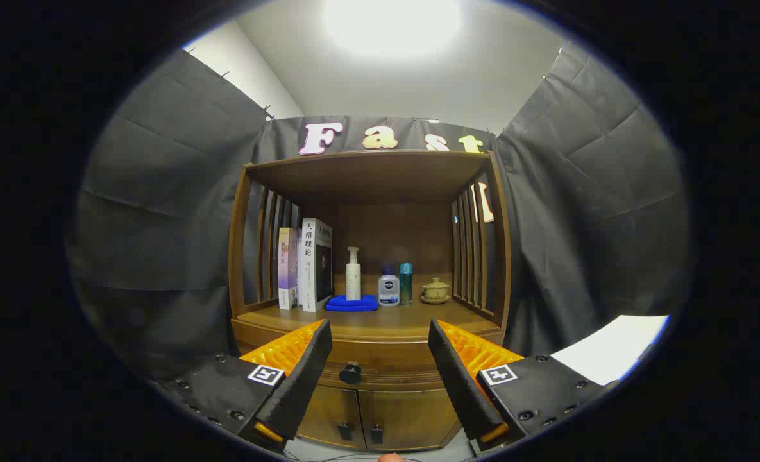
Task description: Pull open the drawer, take out the items inside it, and place them on the countertop above the cabinet.
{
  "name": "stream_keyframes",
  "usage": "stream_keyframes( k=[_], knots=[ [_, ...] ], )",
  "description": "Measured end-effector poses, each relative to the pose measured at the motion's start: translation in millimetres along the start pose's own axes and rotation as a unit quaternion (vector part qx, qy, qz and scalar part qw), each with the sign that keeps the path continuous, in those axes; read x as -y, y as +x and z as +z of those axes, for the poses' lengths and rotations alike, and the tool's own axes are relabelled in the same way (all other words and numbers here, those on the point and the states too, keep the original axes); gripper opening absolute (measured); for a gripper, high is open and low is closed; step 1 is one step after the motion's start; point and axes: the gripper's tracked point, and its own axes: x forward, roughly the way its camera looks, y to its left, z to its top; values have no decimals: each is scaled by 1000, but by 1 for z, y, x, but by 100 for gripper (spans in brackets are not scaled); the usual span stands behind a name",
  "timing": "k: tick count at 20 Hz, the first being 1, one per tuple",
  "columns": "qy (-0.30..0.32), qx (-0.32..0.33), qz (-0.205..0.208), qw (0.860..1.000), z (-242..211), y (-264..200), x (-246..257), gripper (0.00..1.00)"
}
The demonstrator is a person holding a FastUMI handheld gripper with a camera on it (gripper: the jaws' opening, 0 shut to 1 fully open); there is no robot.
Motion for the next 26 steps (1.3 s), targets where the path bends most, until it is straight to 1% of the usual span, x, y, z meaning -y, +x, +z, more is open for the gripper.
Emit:
stream_keyframes(
  k=[6, 10, 15, 19, 26],
  knots=[
    [1, 7, -6, 1000, 2, -3, 6, 95],
    [6, -3, -4, 1000, -7, -5, 8, 95],
    [13, -4, -11, 1000, -6, -2, 17, 95],
    [30, -6, -12, 999, -8, 5, 18, 95],
    [18, -9, -2, 1000, -27, 33, 3, 96]
  ],
)
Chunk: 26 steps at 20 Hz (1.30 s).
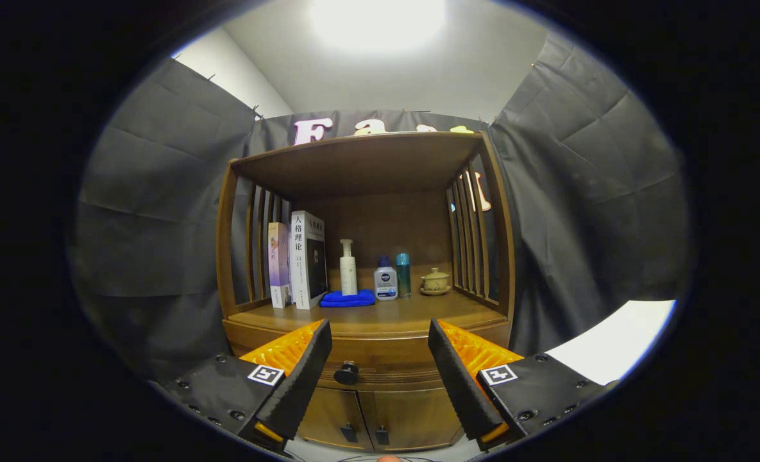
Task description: Pull open the drawer, take out the items inside it, and place them on the countertop above the cabinet.
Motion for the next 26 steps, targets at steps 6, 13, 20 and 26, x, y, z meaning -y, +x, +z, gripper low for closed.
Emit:
stream_keyframes(
  k=[6, 13, 20, 26],
  knots=[
    [-11, -5, 13, 1000, -31, 35, -18, 96],
    [1, -43, 34, 998, -74, 73, -42, 96],
    [-13, -87, 24, 996, -127, 99, -40, 96],
    [-18, -118, 33, 992, -158, 113, -45, 86]
  ],
)
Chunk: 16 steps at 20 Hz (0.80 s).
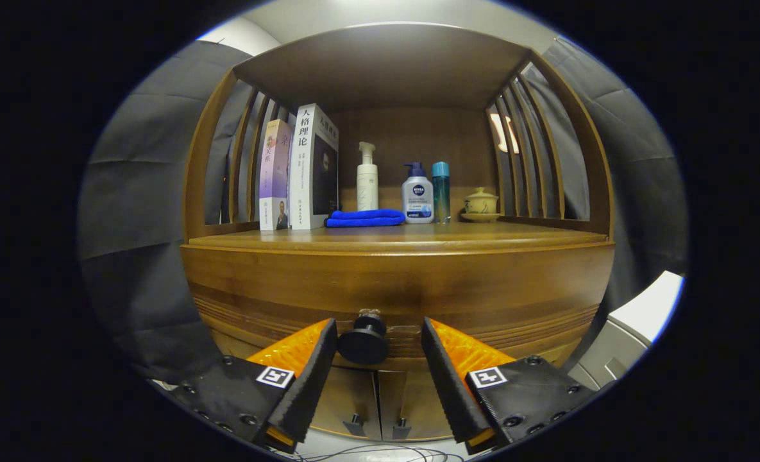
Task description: Pull open the drawer, take out the items inside it, and place them on the countertop above the cabinet.
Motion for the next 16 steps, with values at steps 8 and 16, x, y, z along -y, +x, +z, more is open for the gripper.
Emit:
stream_keyframes(
  k=[8, 16],
  knots=[
    [15, -21, 6, 1000, -13, 9, -10, 50],
    [31, -41, 1, 999, -16, 10, -12, 23]
  ],
)
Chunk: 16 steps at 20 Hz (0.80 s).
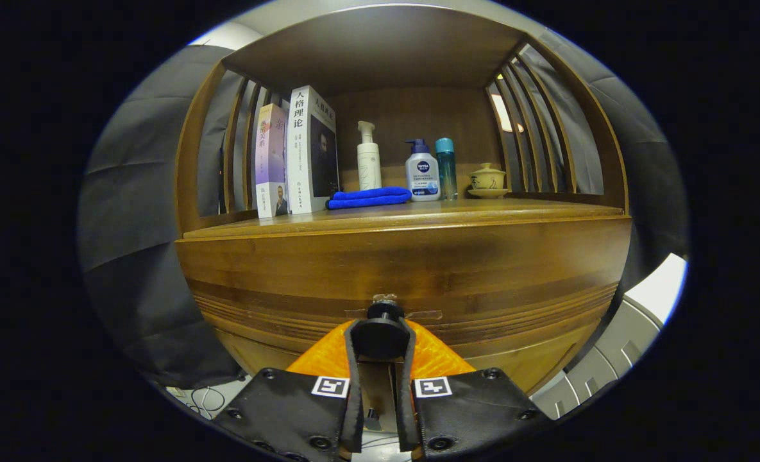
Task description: Pull open the drawer, take out the items inside it, and place them on the countertop above the cabinet.
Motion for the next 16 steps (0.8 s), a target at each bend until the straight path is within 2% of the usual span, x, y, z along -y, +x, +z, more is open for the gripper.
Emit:
stream_keyframes(
  k=[16],
  knots=[
    [-6, -12, 15, 1000, -18, -77, -5, 23]
  ],
)
